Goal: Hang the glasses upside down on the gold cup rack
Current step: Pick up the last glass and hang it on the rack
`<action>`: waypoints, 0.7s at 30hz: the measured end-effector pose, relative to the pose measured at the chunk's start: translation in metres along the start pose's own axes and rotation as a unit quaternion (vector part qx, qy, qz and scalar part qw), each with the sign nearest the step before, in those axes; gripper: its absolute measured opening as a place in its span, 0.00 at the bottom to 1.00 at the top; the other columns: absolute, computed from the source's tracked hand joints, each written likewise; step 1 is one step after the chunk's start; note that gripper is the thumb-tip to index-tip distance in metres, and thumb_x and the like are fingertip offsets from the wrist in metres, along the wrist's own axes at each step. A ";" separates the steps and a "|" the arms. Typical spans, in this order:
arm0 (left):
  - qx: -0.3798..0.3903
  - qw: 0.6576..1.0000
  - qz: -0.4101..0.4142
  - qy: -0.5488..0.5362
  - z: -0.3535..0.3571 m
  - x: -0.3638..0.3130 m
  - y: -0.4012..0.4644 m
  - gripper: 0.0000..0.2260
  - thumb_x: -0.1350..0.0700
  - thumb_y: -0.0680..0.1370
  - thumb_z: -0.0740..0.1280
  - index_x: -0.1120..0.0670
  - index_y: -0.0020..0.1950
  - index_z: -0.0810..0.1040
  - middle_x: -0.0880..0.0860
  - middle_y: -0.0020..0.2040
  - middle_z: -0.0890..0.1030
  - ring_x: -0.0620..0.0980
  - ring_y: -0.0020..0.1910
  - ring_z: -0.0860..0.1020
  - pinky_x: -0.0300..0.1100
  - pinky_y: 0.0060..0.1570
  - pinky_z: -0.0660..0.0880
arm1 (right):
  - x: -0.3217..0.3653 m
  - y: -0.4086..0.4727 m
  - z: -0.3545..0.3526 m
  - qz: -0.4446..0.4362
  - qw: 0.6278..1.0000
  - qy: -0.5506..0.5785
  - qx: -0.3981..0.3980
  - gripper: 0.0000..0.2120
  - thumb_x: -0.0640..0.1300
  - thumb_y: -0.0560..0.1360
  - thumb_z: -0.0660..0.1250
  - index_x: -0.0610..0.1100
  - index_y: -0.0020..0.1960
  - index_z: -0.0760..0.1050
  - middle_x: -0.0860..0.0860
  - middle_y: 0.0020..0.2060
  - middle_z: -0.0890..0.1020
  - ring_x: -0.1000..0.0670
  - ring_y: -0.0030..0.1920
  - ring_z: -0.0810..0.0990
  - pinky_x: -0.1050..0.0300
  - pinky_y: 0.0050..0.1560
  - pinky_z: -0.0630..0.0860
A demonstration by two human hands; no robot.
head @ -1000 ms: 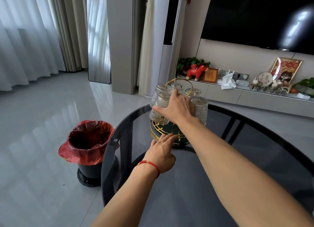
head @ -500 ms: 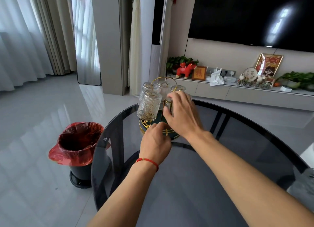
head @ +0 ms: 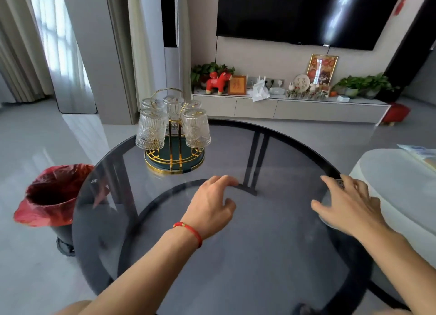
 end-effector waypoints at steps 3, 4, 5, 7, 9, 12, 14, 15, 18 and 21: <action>0.032 0.999 -0.021 -0.001 0.009 0.002 -0.006 0.20 0.62 0.76 0.67 0.50 0.67 0.76 0.52 0.64 0.78 0.50 0.61 0.77 0.47 0.59 0.78 | -0.006 0.000 0.004 0.003 1.000 0.011 0.003 0.35 0.57 0.78 0.65 0.55 0.82 0.56 0.41 0.78 0.61 0.36 0.75 0.60 0.39 0.62 0.73; 0.038 0.999 -0.029 -0.005 0.011 0.003 -0.007 0.21 0.61 0.75 0.67 0.50 0.67 0.76 0.52 0.63 0.79 0.50 0.60 0.77 0.46 0.58 0.78 | -0.009 0.001 0.002 0.008 1.000 0.024 0.001 0.35 0.55 0.78 0.66 0.55 0.81 0.58 0.40 0.76 0.64 0.35 0.73 0.63 0.41 0.60 0.74; 0.042 0.998 -0.036 -0.013 0.012 0.004 -0.008 0.21 0.61 0.75 0.67 0.50 0.67 0.76 0.51 0.62 0.79 0.49 0.59 0.78 0.45 0.57 0.78 | -0.009 0.001 -0.001 0.011 0.999 0.040 -0.003 0.33 0.54 0.77 0.68 0.55 0.80 0.62 0.40 0.72 0.67 0.35 0.70 0.65 0.42 0.58 0.75; 0.051 0.996 -0.055 -0.043 0.016 0.008 -0.011 0.20 0.61 0.75 0.67 0.49 0.67 0.76 0.51 0.60 0.80 0.48 0.57 0.78 0.43 0.56 0.78 | -0.004 -0.004 -0.009 0.002 0.996 0.084 -0.017 0.30 0.54 0.74 0.71 0.56 0.75 0.69 0.42 0.64 0.71 0.36 0.65 0.70 0.45 0.53 0.77; 0.065 0.991 -0.083 -0.084 0.020 0.013 -0.011 0.19 0.60 0.76 0.67 0.49 0.66 0.77 0.50 0.59 0.80 0.47 0.55 0.79 0.40 0.53 0.78 | 0.015 -0.013 -0.017 -0.033 0.986 0.160 -0.024 0.27 0.57 0.68 0.75 0.59 0.66 0.75 0.46 0.58 0.74 0.40 0.59 0.75 0.45 0.53 0.78; 0.092 0.968 -0.149 -0.182 0.028 0.020 -0.013 0.16 0.58 0.78 0.67 0.51 0.66 0.77 0.52 0.57 0.81 0.50 0.52 0.81 0.45 0.53 0.82 | 0.056 -0.027 -0.021 -0.080 0.944 0.319 0.006 0.22 0.60 0.65 0.80 0.62 0.56 0.76 0.52 0.54 0.76 0.49 0.54 0.79 0.50 0.51 0.76; 0.104 0.930 -0.213 -0.281 0.032 0.026 -0.016 0.16 0.51 0.80 0.66 0.52 0.66 0.76 0.56 0.57 0.81 0.55 0.52 0.83 0.51 0.53 0.83 | 0.088 -0.033 -0.019 -0.080 0.891 0.445 0.044 0.21 0.59 0.66 0.81 0.62 0.54 0.76 0.52 0.53 0.78 0.52 0.52 0.80 0.54 0.46 0.75; 0.113 0.899 -0.249 -0.342 0.036 0.027 -0.019 0.18 0.47 0.80 0.66 0.52 0.67 0.75 0.58 0.58 0.80 0.58 0.52 0.84 0.52 0.52 0.83 | 0.104 -0.035 -0.017 -0.074 0.856 0.509 0.058 0.21 0.58 0.66 0.82 0.61 0.55 0.77 0.50 0.53 0.80 0.50 0.51 0.82 0.54 0.45 0.76; 0.095 0.796 -0.306 -0.514 0.034 0.031 -0.019 0.21 0.42 0.78 0.67 0.53 0.66 0.75 0.63 0.60 0.81 0.63 0.52 0.84 0.54 0.50 0.84 | 0.156 -0.037 -0.012 -0.060 0.747 0.653 0.108 0.23 0.54 0.69 0.82 0.55 0.59 0.77 0.40 0.56 0.84 0.42 0.53 0.87 0.46 0.52 0.82; -0.014 0.784 -0.280 -0.555 -0.001 0.052 -0.005 0.18 0.48 0.78 0.69 0.56 0.64 0.77 0.62 0.60 0.82 0.60 0.54 0.84 0.54 0.50 0.83 | 0.203 -0.033 -0.013 -0.100 0.754 0.632 0.148 0.26 0.55 0.70 0.80 0.53 0.63 0.73 0.41 0.58 0.84 0.41 0.57 0.86 0.40 0.60 0.82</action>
Point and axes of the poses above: each hand's wrist, its own y-axis towards the middle knuckle, its own z-axis out of the palm, x = y × z, the point moved 10 cm from there along y, towards the middle knuckle
